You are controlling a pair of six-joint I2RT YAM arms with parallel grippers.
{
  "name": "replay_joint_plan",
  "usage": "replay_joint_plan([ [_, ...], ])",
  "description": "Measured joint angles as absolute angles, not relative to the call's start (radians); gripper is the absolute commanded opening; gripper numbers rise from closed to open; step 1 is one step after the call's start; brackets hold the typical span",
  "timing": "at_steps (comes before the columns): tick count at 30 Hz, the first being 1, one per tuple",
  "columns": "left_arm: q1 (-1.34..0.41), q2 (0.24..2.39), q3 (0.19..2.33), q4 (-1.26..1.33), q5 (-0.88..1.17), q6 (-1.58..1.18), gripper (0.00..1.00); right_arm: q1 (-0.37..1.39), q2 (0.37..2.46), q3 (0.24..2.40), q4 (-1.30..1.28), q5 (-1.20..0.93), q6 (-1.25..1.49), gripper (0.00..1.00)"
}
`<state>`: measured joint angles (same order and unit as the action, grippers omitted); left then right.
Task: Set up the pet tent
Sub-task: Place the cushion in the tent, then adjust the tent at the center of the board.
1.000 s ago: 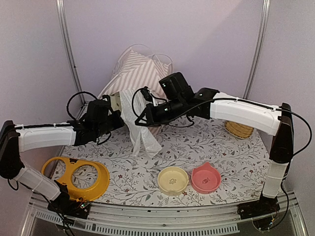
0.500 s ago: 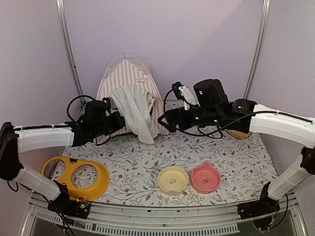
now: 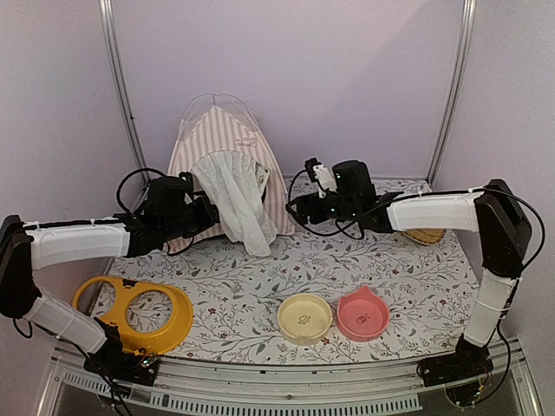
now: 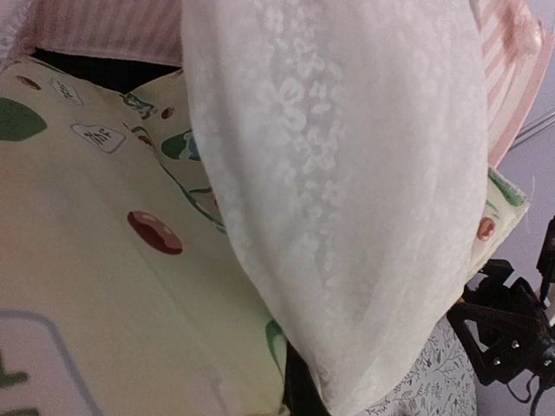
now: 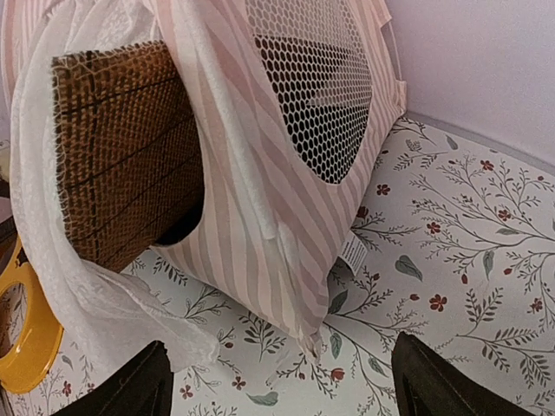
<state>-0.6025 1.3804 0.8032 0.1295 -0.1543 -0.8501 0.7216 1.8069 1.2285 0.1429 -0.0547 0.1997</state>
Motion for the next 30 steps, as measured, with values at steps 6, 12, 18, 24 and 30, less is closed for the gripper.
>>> replay_joint_plan([
  [6,-0.597,1.380,0.804,0.121,-0.145,-0.850,0.00,0.719,1.969,1.357,0.215,-0.115,0.158,0.84],
  [12,-0.591,1.380,0.821,0.090,-0.143,-0.849,0.00,0.719,2.100,1.497,0.243,-0.168,0.158,0.47],
  [18,-0.587,1.371,0.849,0.068,-0.153,-0.843,0.00,0.719,2.107,1.493,0.240,-0.238,0.171,0.00],
  [24,-0.587,1.370,0.896,0.025,-0.183,-0.830,0.00,0.724,1.978,1.345,0.242,-0.346,0.167,0.00],
  [30,-0.602,1.375,0.923,0.016,-0.234,-0.785,0.00,0.752,1.786,1.216,0.193,-0.453,0.152,0.00],
])
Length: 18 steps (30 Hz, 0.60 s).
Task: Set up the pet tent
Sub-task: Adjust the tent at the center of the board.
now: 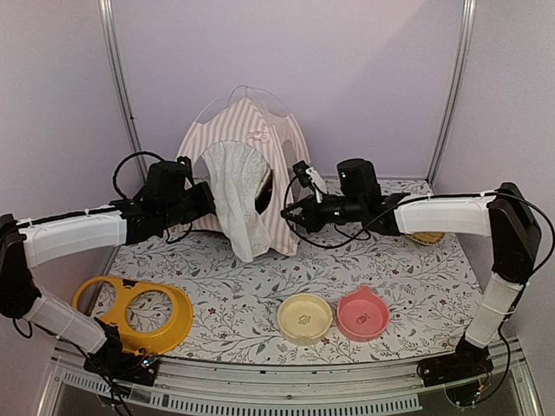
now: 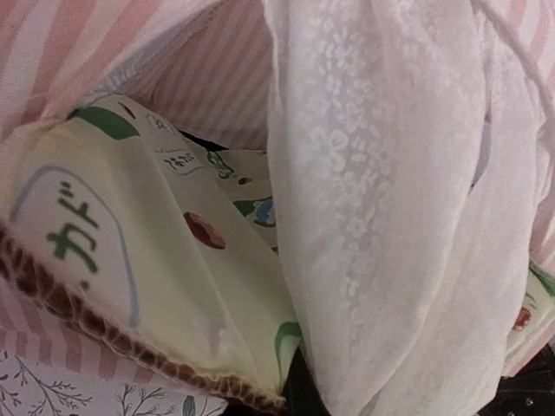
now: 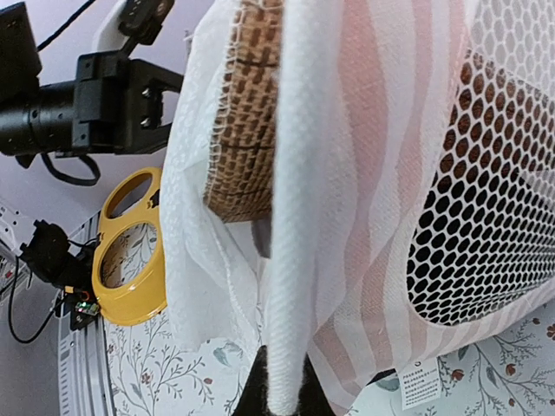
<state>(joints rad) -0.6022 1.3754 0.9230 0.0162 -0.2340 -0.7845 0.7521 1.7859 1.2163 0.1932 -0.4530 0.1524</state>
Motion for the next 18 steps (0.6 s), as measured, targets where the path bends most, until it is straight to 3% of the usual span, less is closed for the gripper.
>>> replay_joint_plan([
  [18,-0.680,1.771,1.054,-0.025,-0.378,-0.636,0.00,0.759,1.732,1.046,0.143,-0.540,0.068,0.00],
])
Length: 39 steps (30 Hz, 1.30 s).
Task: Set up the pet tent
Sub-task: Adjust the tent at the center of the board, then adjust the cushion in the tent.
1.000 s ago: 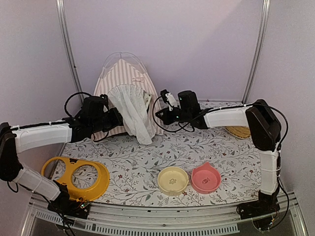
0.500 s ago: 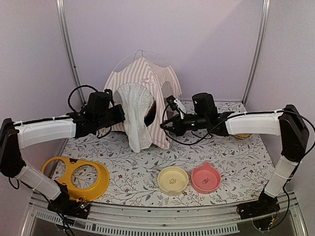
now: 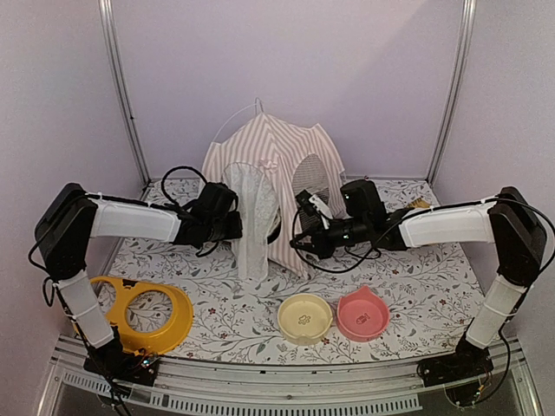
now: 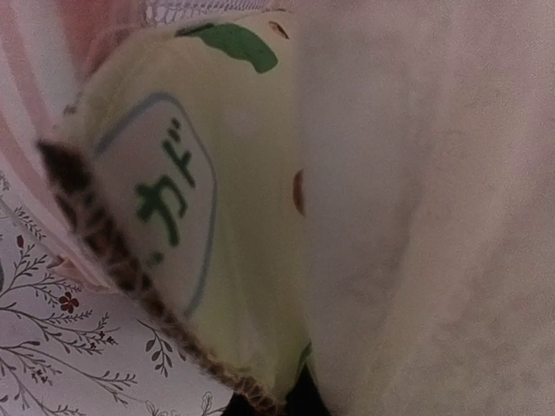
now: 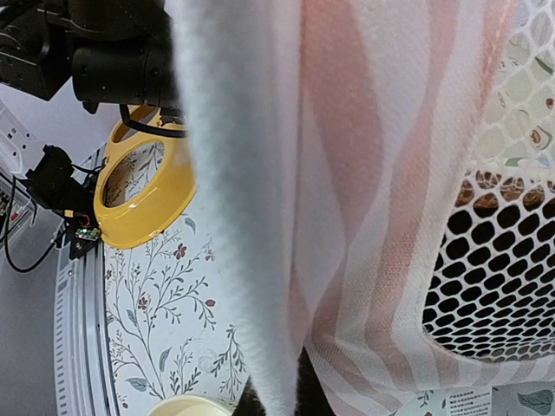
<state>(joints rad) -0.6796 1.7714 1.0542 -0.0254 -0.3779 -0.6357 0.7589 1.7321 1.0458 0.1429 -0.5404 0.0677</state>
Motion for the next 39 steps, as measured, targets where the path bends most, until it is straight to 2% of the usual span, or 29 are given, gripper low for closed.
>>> replay_joint_plan([
  [4,-0.679,1.792,1.081,-0.036,-0.375,-0.636,0.00,0.752,1.721,1.022,0.151,-0.561,0.064,0.00],
  [9,-0.679,1.811,1.092,-0.025,-0.341,-0.639,0.35,0.736,1.717,1.005,0.154,-0.559,0.064,0.00],
  [12,-0.681,1.752,1.042,-0.007,-0.310,-0.638,0.43,0.725,1.717,1.005,0.158,-0.560,0.068,0.00],
  [17,-0.680,1.525,0.902,-0.033,-0.289,-0.644,0.50,0.719,1.717,1.005,0.158,-0.560,0.071,0.00],
  [22,-0.687,1.300,0.795,-0.036,-0.247,-0.635,0.42,0.710,1.724,1.005,0.158,-0.562,0.070,0.00],
  [26,-0.710,1.278,0.787,0.017,-0.146,-0.612,0.32,0.706,1.739,1.012,0.158,-0.574,0.070,0.00],
  [35,-0.810,1.621,1.012,0.154,0.022,-0.601,0.21,0.706,1.744,1.022,0.156,-0.584,0.071,0.00],
  [39,-0.814,1.871,1.179,0.181,0.049,-0.624,0.16,0.706,1.744,1.022,0.146,-0.585,0.074,0.00],
])
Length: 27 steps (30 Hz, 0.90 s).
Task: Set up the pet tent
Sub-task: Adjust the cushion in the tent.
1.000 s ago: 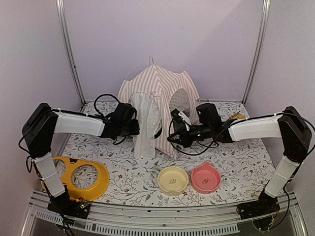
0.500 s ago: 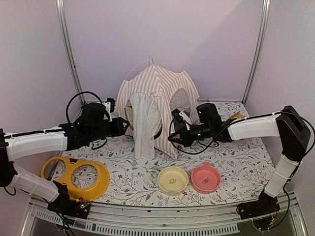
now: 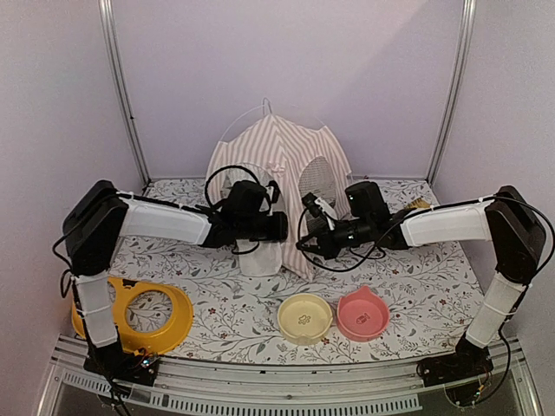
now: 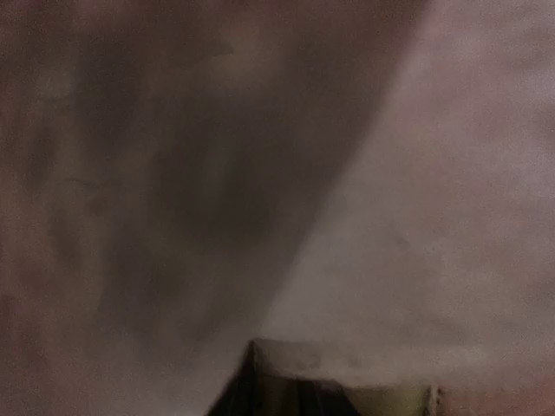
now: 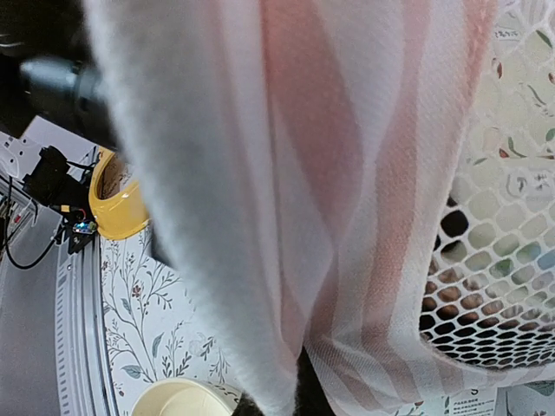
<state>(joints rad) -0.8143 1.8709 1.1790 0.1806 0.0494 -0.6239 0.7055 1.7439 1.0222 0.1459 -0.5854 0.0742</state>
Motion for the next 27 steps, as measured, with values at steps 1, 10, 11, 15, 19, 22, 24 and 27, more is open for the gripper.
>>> replay_joint_plan([
  [1,-0.813,1.934,1.222,0.181,0.049,-0.633,0.16,0.706,1.744,1.022,0.138,-0.583,0.075,0.00],
  [10,-0.813,2.147,1.392,0.107,0.014,-0.682,0.32,0.691,1.740,1.022,0.062,-0.502,0.083,0.00],
  [11,-0.813,2.138,1.391,0.093,0.009,-0.678,0.35,0.686,1.739,1.022,0.062,-0.498,0.086,0.00],
  [15,-0.815,2.042,1.363,0.018,-0.016,-0.646,0.41,0.657,1.737,1.022,0.072,-0.492,0.091,0.00],
  [19,-0.822,1.831,1.308,-0.037,-0.036,-0.617,0.43,0.627,1.736,1.022,0.080,-0.479,0.090,0.00],
  [22,-0.824,1.668,1.257,-0.039,-0.059,-0.608,0.38,0.615,1.736,1.022,0.081,-0.481,0.089,0.00],
  [24,-0.824,1.578,1.217,-0.042,-0.101,-0.607,0.33,0.614,1.736,1.022,0.081,-0.482,0.089,0.00],
  [27,-0.807,1.483,1.137,-0.056,-0.174,-0.614,0.27,0.614,1.737,1.024,0.080,-0.486,0.085,0.00],
])
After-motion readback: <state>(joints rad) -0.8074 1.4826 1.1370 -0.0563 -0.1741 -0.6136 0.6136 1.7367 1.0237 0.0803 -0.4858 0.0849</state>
